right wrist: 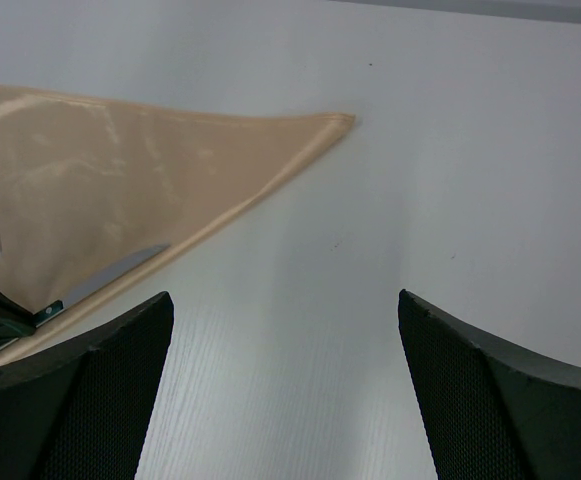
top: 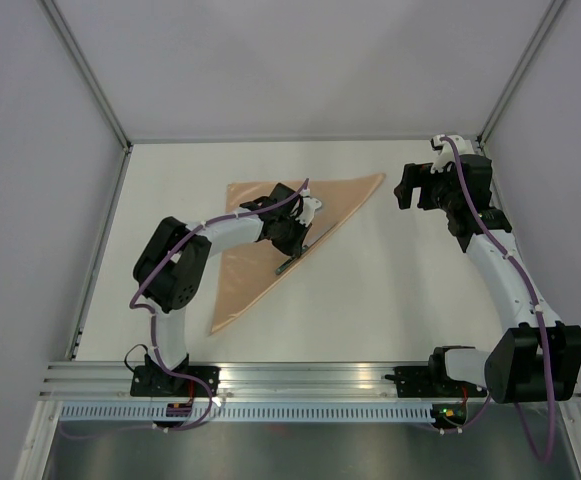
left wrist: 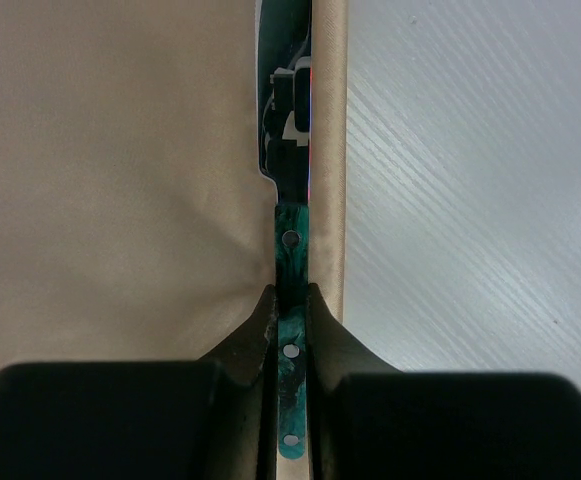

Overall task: Fold the napkin, place the utensils inside, and roll it up
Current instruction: Place the knife on the napkin, then fold the napkin at the center of the board.

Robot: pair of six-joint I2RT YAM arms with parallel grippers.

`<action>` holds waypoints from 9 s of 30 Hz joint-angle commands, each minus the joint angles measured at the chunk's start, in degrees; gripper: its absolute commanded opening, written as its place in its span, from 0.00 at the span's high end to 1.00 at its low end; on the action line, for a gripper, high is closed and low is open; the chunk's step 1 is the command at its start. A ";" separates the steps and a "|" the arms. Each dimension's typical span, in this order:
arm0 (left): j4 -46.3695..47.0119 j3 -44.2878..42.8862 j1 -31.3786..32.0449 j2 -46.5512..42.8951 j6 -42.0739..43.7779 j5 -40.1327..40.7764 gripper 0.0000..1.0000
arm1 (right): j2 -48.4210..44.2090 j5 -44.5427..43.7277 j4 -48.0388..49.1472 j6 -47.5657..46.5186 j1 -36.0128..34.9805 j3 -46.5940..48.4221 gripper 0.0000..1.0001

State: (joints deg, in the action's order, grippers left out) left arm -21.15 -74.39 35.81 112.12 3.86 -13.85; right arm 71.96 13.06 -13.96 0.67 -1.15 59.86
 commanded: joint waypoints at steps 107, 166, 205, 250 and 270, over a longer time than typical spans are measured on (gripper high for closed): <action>6.03 10.76 -0.30 -28.97 -16.69 7.78 0.41 | 59.96 6.63 21.95 36.86 3.61 26.19 0.26; 4.63 8.65 -1.62 -33.45 -22.57 10.77 0.38 | 44.23 11.11 23.45 18.52 -5.17 24.00 0.95; -1.53 3.99 -2.50 -39.52 -22.40 9.72 0.35 | 37.55 5.49 8.07 -3.39 -30.14 17.40 1.00; -2.23 5.13 -2.50 -44.09 -23.54 8.93 0.34 | 37.99 3.29 6.14 -6.90 -35.68 15.82 0.99; -2.14 5.13 -2.59 -43.83 -23.63 8.57 0.34 | 36.84 3.64 3.15 -10.33 -39.02 12.39 1.00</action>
State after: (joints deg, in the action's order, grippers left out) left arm -23.55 -69.04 33.45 69.54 -17.74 -4.60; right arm 111.39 16.67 -10.39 -8.47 -39.66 72.77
